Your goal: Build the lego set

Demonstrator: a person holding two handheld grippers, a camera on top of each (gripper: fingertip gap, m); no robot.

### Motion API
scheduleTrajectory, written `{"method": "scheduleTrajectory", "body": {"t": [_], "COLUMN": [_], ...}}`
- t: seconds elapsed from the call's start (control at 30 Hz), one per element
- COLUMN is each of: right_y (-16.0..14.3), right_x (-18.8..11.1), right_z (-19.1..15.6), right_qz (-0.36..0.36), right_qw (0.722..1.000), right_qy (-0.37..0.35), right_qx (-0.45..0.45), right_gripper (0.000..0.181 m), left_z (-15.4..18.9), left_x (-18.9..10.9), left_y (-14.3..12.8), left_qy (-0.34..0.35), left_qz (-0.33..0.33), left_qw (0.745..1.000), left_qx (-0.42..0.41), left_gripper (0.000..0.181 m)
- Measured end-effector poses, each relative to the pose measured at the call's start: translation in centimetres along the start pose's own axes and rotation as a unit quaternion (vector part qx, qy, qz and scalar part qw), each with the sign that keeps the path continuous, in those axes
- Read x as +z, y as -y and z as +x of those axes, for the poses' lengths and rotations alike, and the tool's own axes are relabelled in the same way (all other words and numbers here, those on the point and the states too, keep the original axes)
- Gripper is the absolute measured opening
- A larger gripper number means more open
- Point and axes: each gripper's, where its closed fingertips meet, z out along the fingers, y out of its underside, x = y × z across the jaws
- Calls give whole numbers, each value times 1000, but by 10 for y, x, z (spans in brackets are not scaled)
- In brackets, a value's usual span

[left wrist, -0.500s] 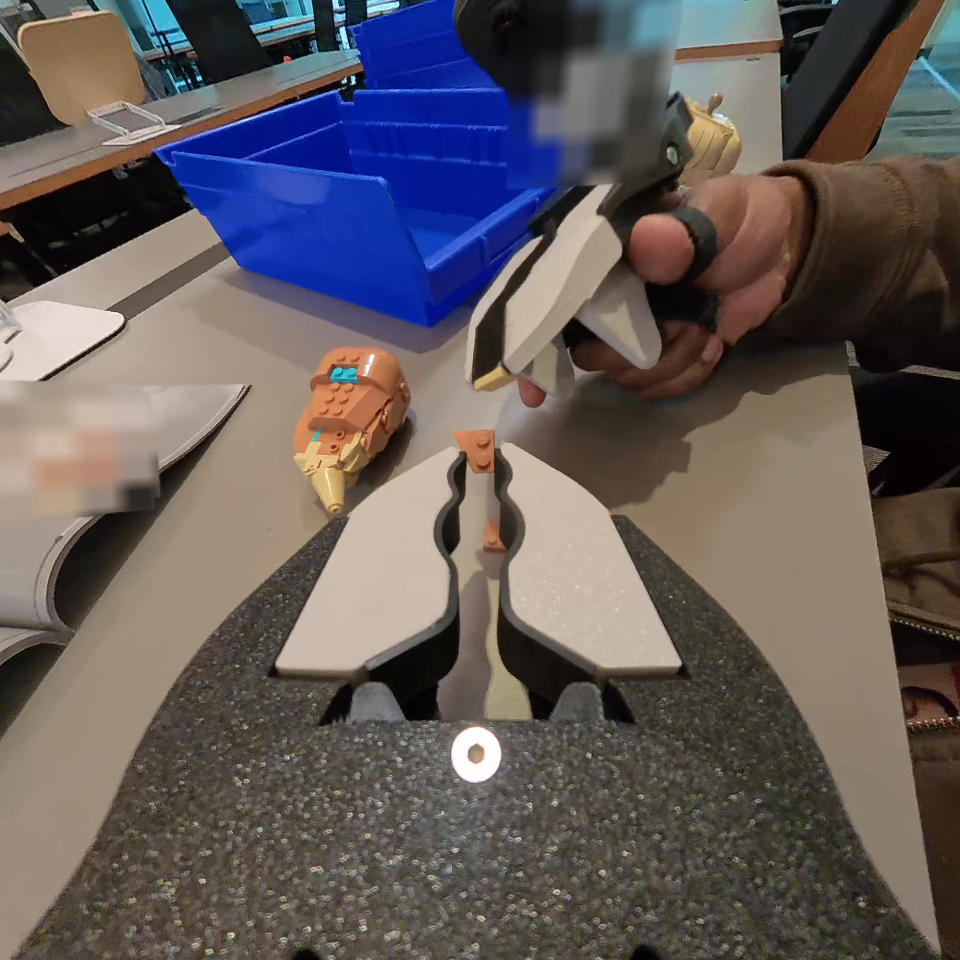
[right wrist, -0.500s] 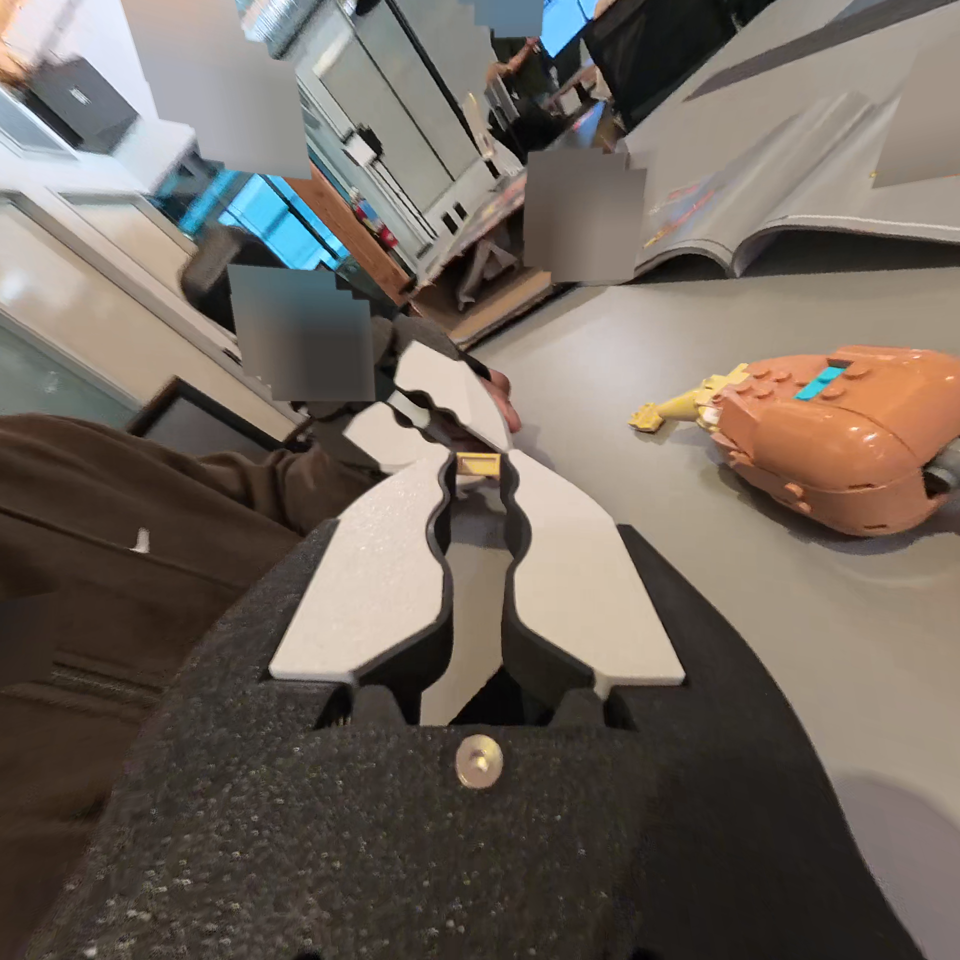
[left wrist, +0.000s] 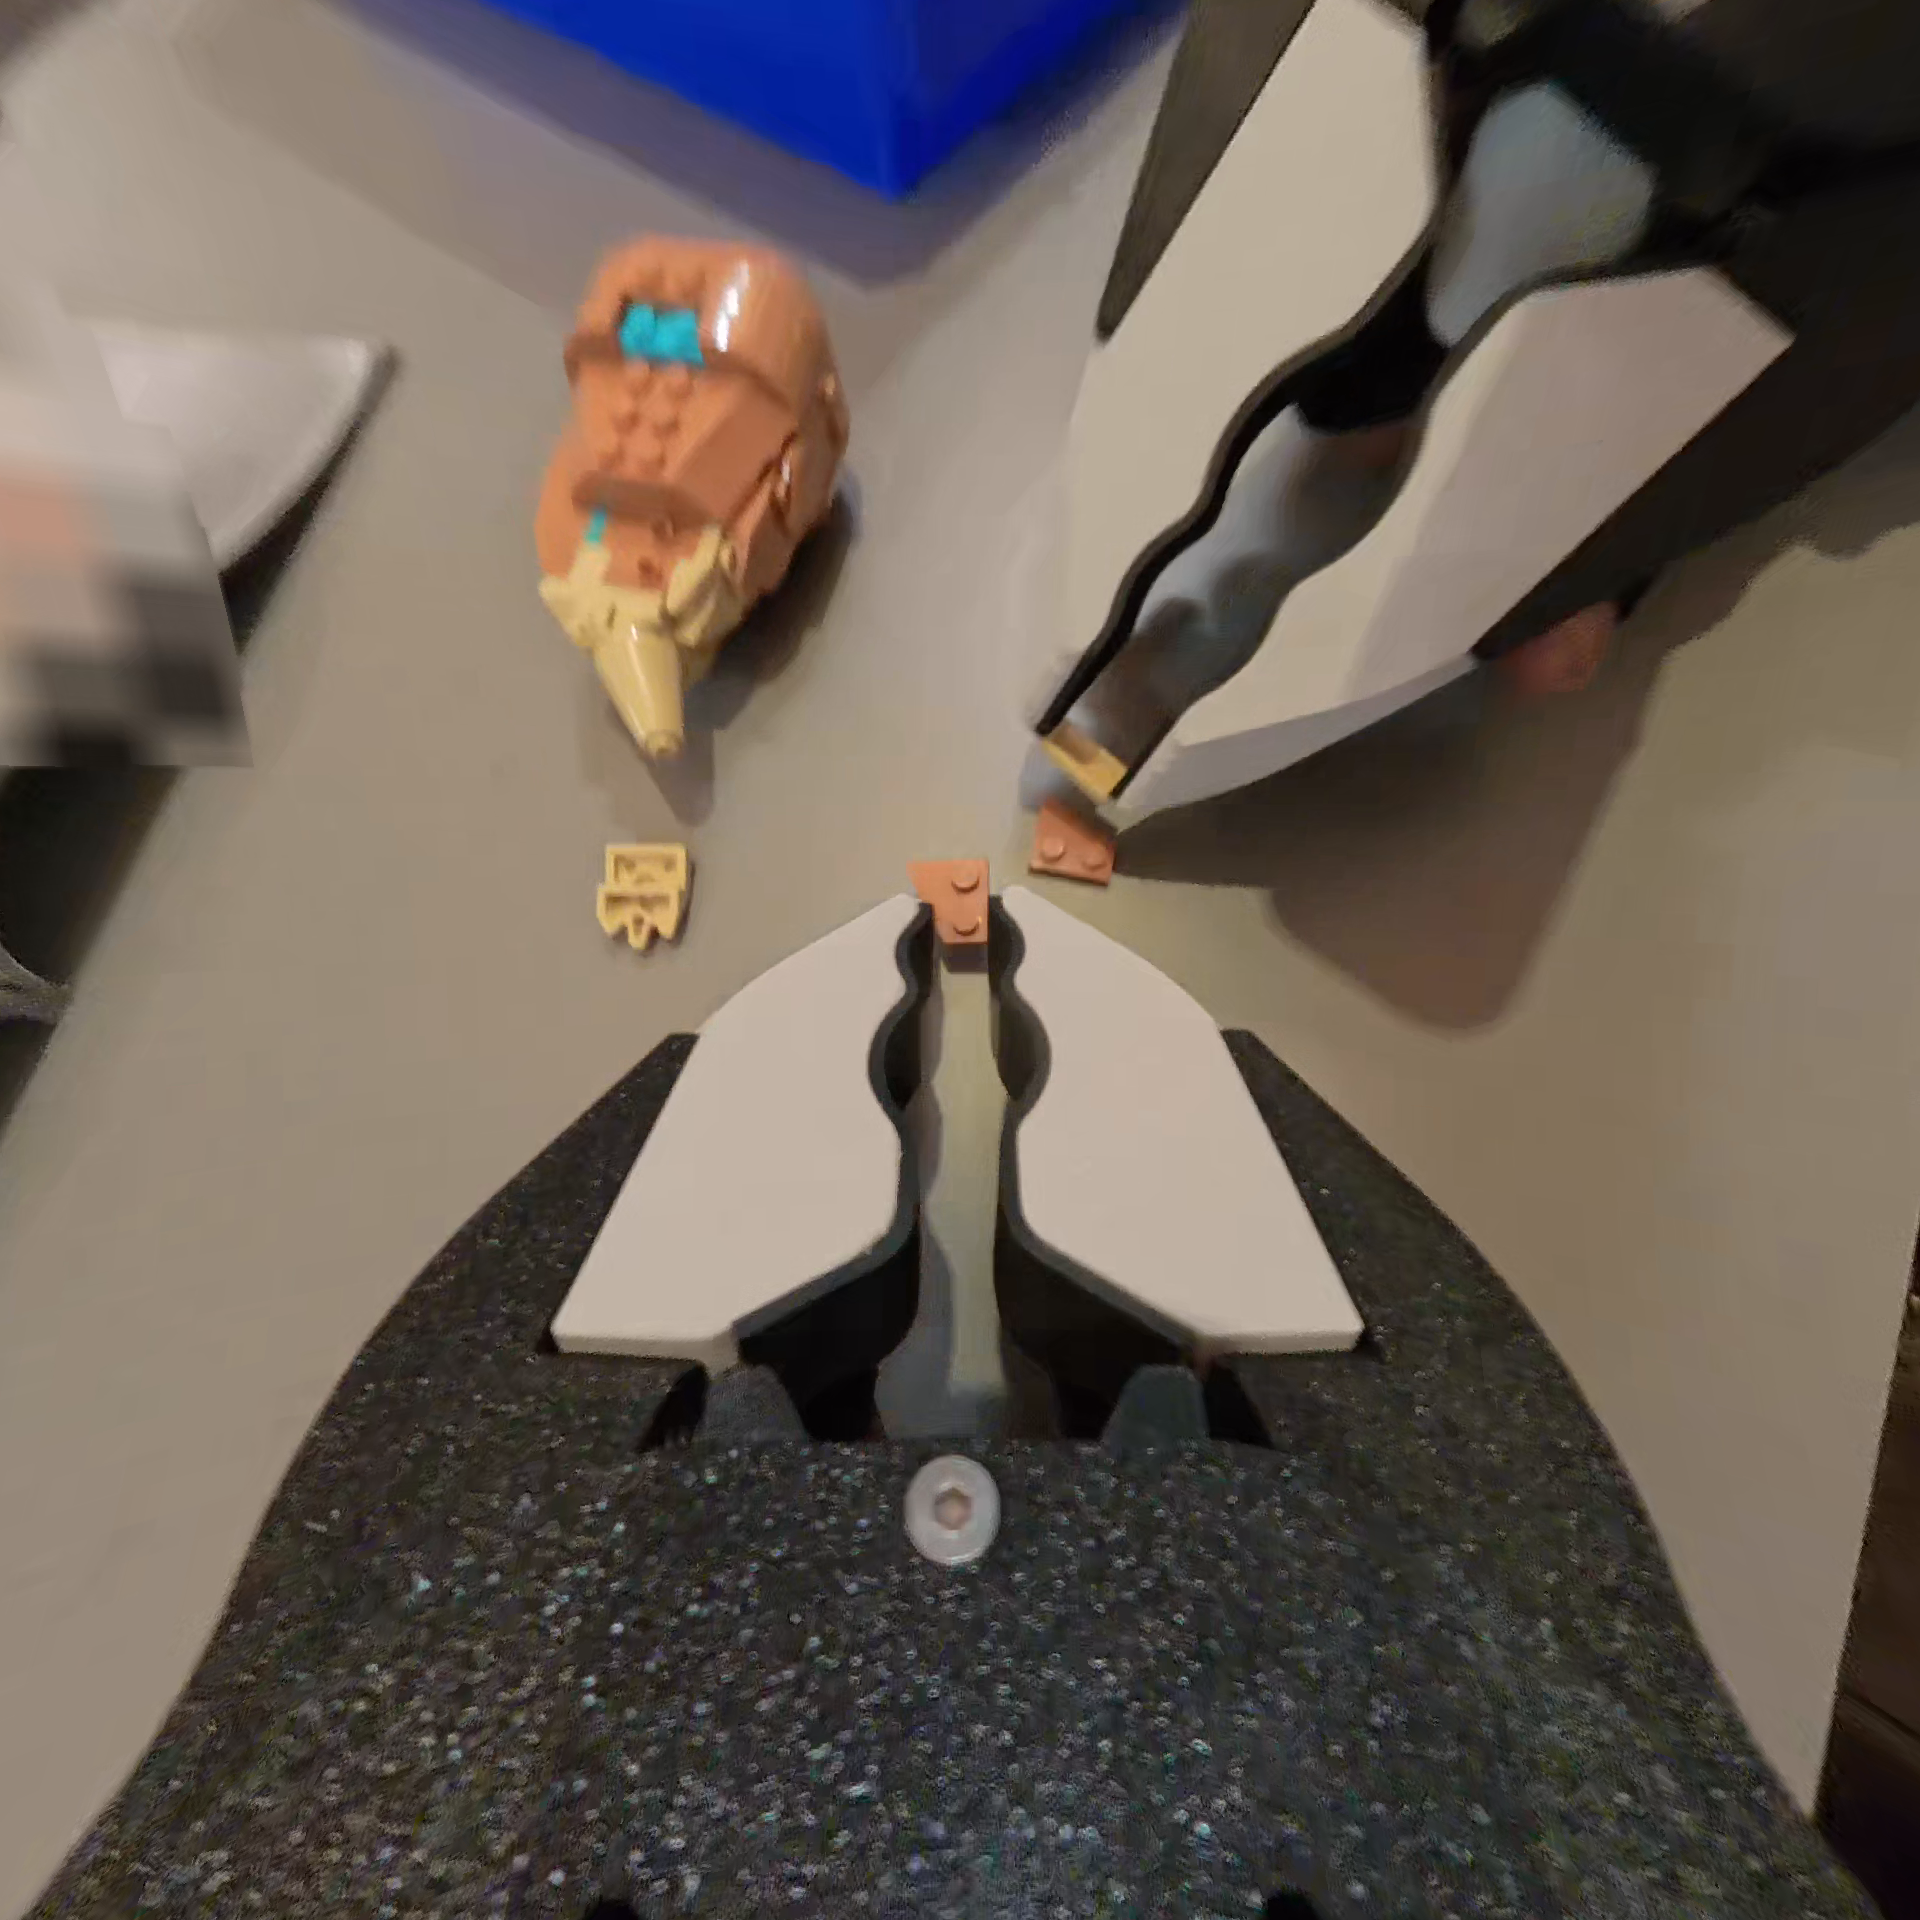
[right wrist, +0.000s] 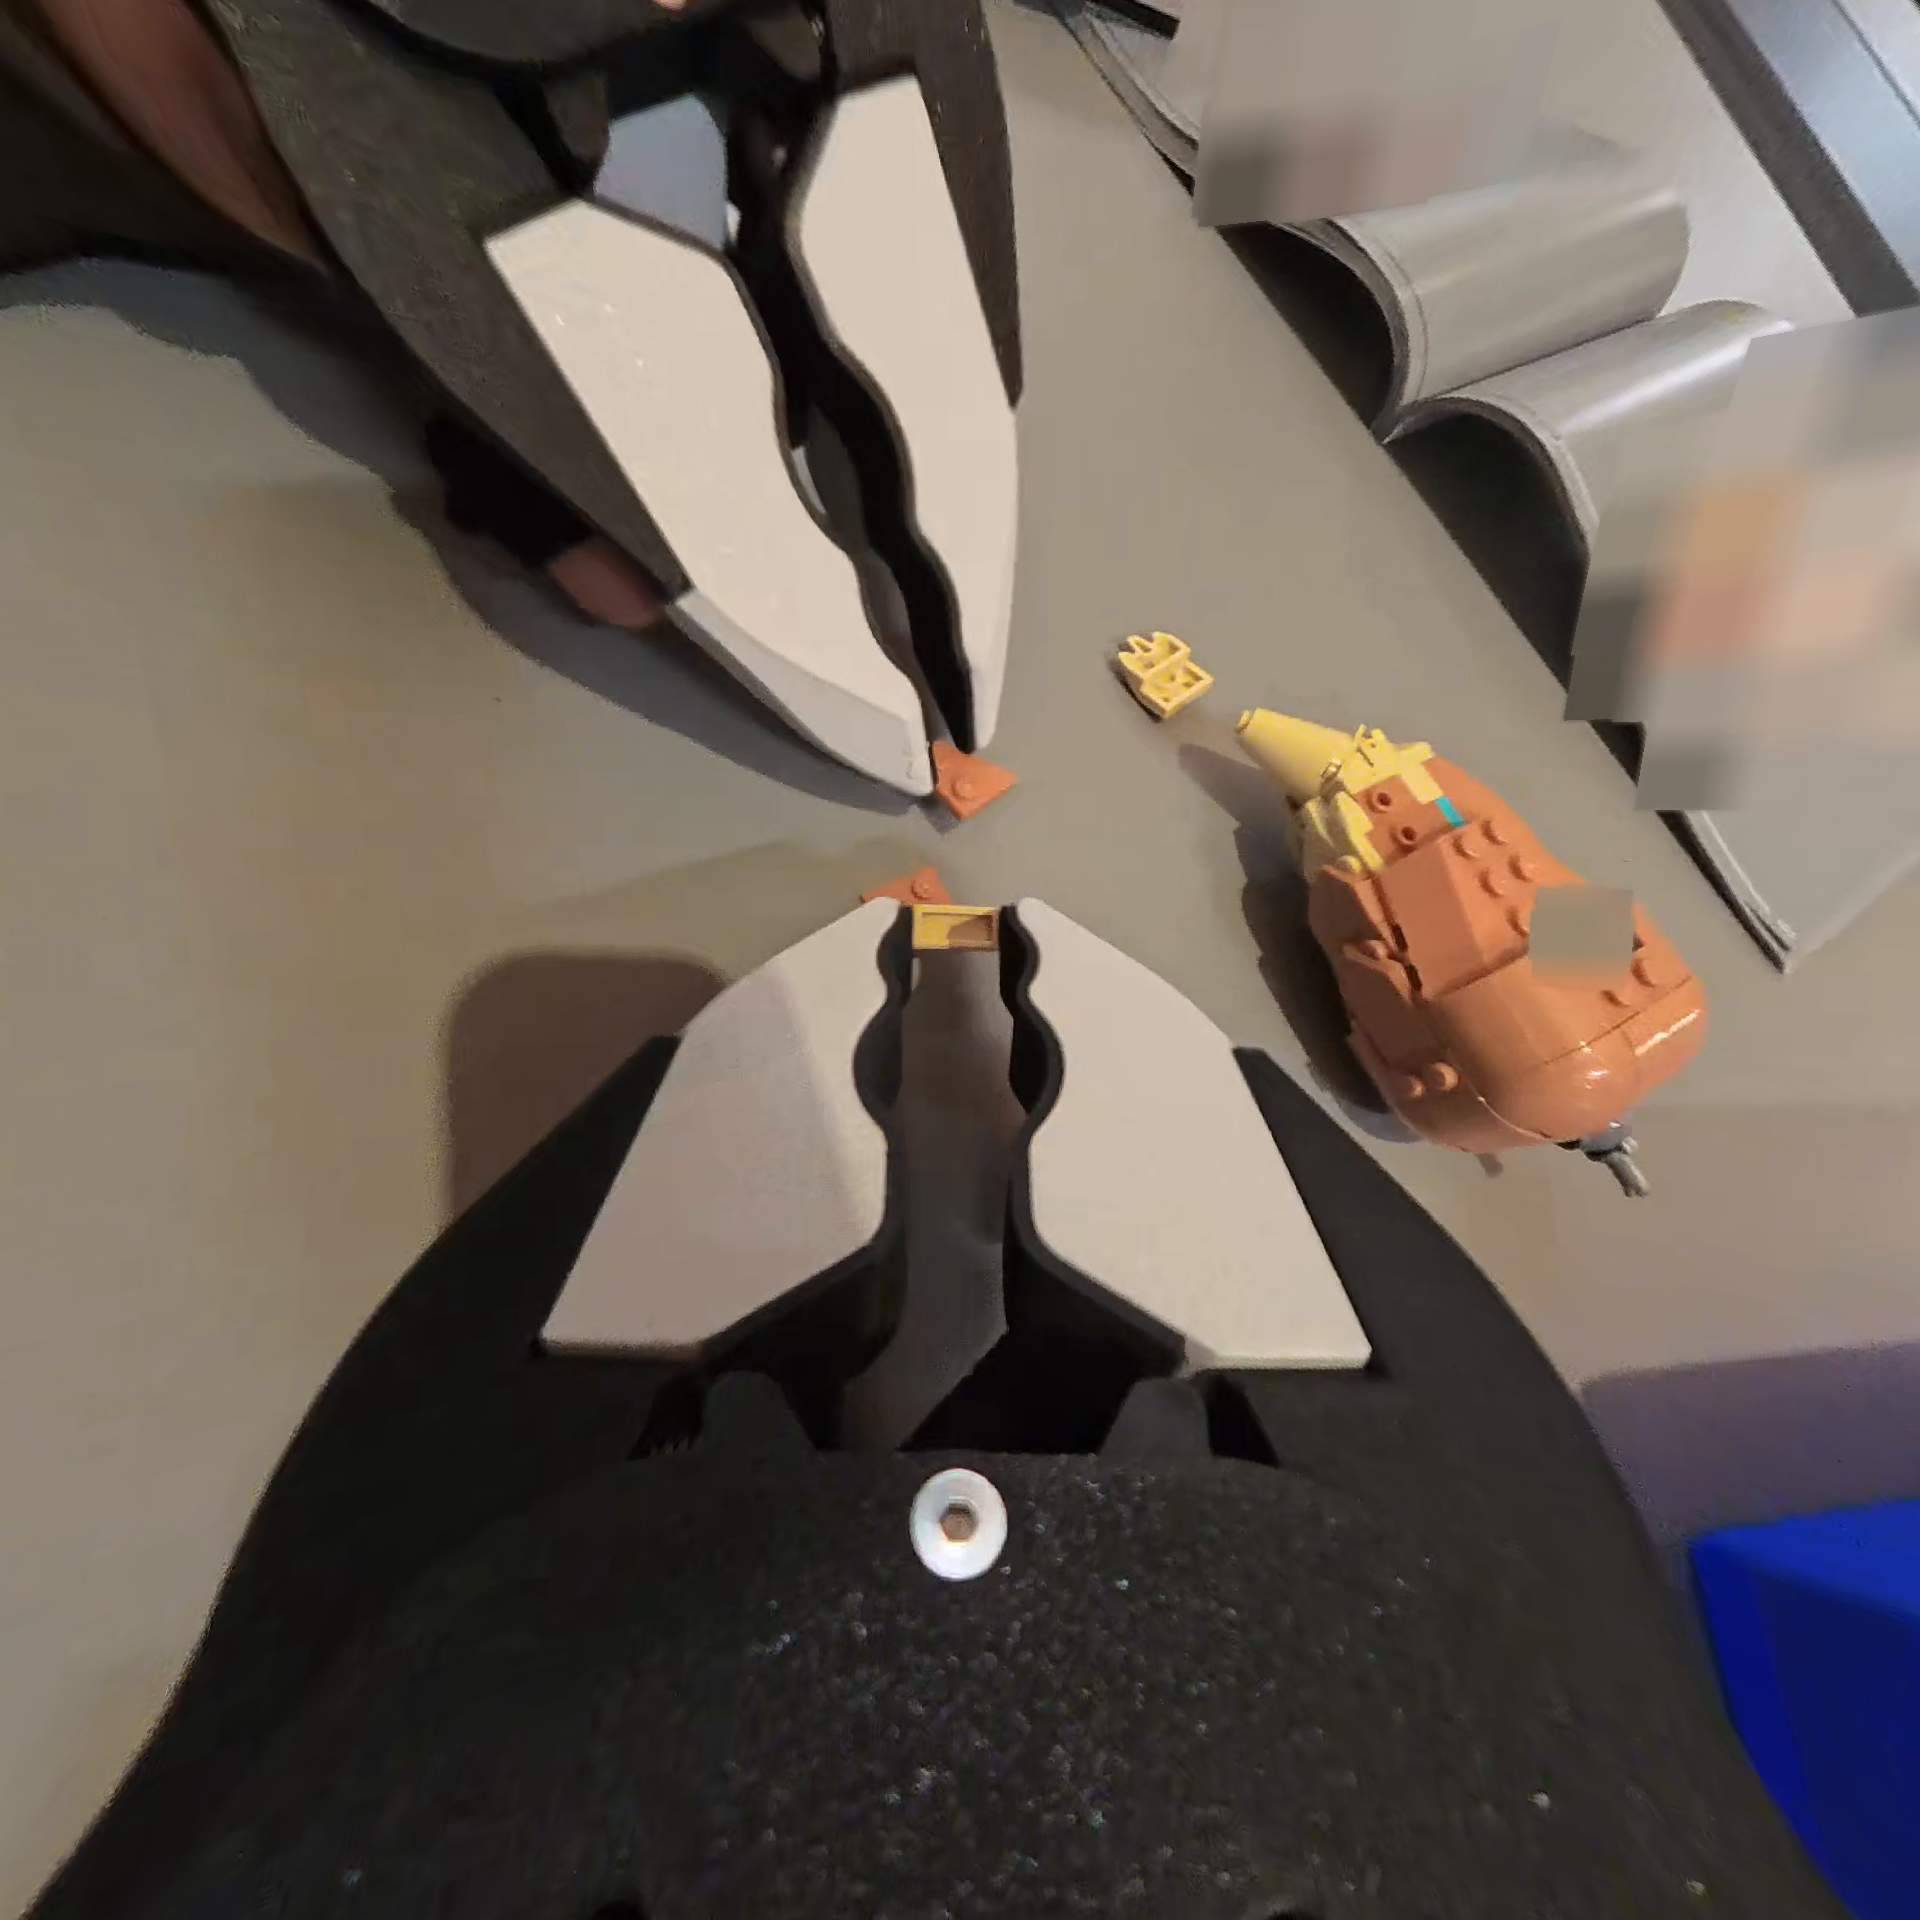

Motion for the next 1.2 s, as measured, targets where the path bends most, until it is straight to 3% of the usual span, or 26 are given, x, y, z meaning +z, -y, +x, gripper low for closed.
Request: {"method": "scheduleTrajectory", "body": {"t": [0.2,0.37,0.47,0.63,0.77,1.07,1.13,1.2], "right_y": [9,22,41,66,74,81,79,74], "right_x": [-3,-14,-27,-49,-53,-52,-50,-48], "right_z": [-5,-7,-2,17,12,7,7,11], "right_qz": [38,95,171,295,318,334,328,316], "right_qw": [997,981,940,811,774,748,756,783], "right_qy": [47,109,177,282,318,337,333,306], "right_qx": [53,126,237,419,445,464,458,440], "right_gripper": [16,16,16,15,15,16,17,24], "left_z": [0,1,4,6,14,16,17,17], "left_x": [0,-5,-15,-42,-52,-50,-49,-48], "left_y": [-11,-10,13,66,83,85,83,79], "left_qy": [-11,-5,0,41,45,113,105,91], "left_qz": [-44,-37,45,233,290,277,267,247], "left_qw": [999,999,997,966,946,928,931,938], "left_qx": [-3,28,62,108,138,222,227,226], "left_gripper": [11,26,29,31,26,8,8,8]}}
